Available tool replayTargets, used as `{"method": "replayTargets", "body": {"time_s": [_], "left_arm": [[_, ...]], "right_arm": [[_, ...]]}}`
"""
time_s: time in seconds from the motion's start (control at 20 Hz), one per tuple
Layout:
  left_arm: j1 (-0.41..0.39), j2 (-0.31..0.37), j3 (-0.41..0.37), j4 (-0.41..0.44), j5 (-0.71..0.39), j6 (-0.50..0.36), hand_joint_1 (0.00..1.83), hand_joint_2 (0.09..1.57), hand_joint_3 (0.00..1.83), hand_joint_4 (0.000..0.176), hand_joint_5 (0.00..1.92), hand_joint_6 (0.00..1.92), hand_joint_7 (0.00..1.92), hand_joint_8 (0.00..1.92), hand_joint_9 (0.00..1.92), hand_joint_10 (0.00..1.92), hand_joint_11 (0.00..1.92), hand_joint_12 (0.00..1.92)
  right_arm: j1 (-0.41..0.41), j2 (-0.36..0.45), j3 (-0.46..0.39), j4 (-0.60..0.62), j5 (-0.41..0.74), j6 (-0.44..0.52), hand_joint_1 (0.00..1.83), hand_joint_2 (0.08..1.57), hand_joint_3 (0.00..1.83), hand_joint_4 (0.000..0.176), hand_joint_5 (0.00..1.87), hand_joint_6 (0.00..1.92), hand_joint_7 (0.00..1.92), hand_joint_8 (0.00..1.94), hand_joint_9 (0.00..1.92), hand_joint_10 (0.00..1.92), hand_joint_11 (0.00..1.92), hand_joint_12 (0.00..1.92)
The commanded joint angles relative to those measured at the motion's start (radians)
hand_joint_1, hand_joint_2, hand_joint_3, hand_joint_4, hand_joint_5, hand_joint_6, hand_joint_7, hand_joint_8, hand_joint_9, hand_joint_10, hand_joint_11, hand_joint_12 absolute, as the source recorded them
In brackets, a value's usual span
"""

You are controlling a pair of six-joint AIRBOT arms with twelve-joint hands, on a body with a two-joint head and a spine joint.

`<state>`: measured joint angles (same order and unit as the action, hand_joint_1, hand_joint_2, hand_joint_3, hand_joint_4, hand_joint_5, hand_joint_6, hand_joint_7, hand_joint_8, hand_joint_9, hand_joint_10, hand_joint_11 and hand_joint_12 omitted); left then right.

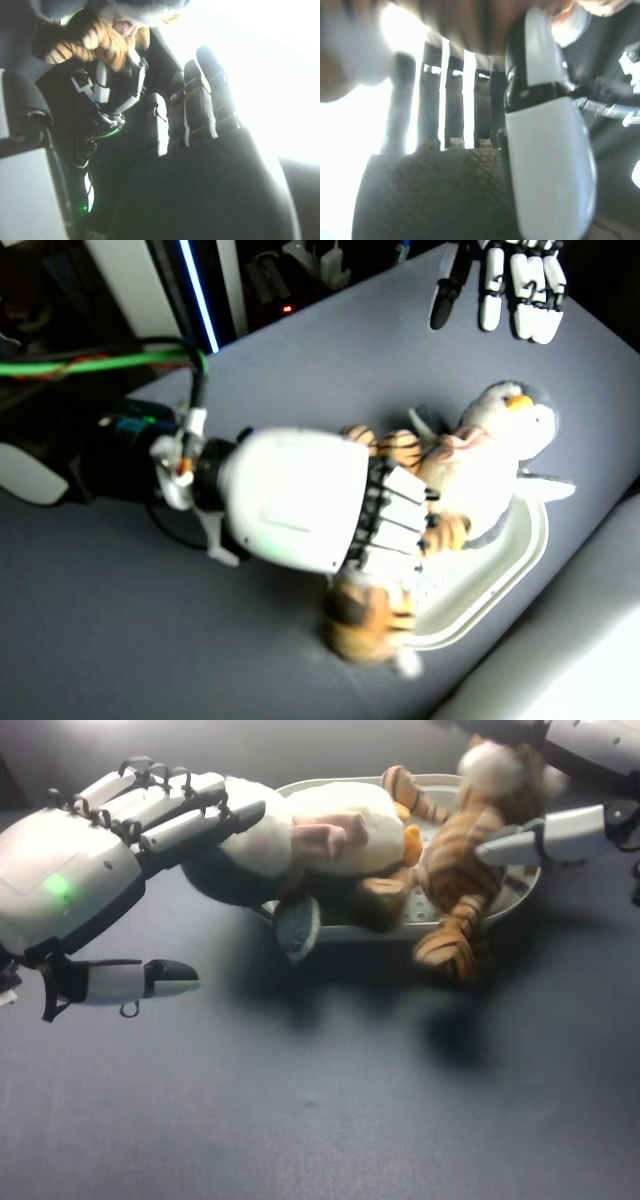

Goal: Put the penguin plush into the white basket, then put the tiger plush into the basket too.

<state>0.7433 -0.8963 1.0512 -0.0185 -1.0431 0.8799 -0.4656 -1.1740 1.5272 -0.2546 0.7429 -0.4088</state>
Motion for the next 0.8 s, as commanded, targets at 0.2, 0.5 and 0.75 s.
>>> {"method": "replayTargets", "body": {"time_s": [0.2,0.5,0.75], "left_arm": [[0.069,0.006,-0.013,-0.072,-0.250,-0.039,0.95,0.94,0.00,0.175,0.09,0.00,0.09,0.00,0.13,0.00,0.00,0.66],[0.204,0.025,-0.074,-0.134,-0.501,-0.093,0.79,0.96,0.00,0.126,0.01,0.00,0.10,0.01,0.12,0.01,0.00,0.71],[0.239,0.012,-0.076,-0.149,-0.638,-0.149,0.38,1.13,0.03,0.042,0.03,0.01,0.10,0.00,0.27,0.02,0.00,1.00]], "right_arm": [[-0.124,0.076,-0.125,0.124,0.355,0.010,0.65,1.07,0.02,0.176,0.00,0.00,0.00,0.00,0.00,0.00,0.00,0.00],[-0.436,0.118,-0.264,0.348,0.838,0.103,0.59,1.15,0.01,0.112,0.03,0.00,0.08,0.01,0.06,0.01,0.04,0.02],[-0.506,0.154,-0.330,0.365,1.020,0.109,0.62,1.17,0.00,0.111,0.15,0.00,0.40,0.01,0.47,0.01,0.23,0.29]]}}
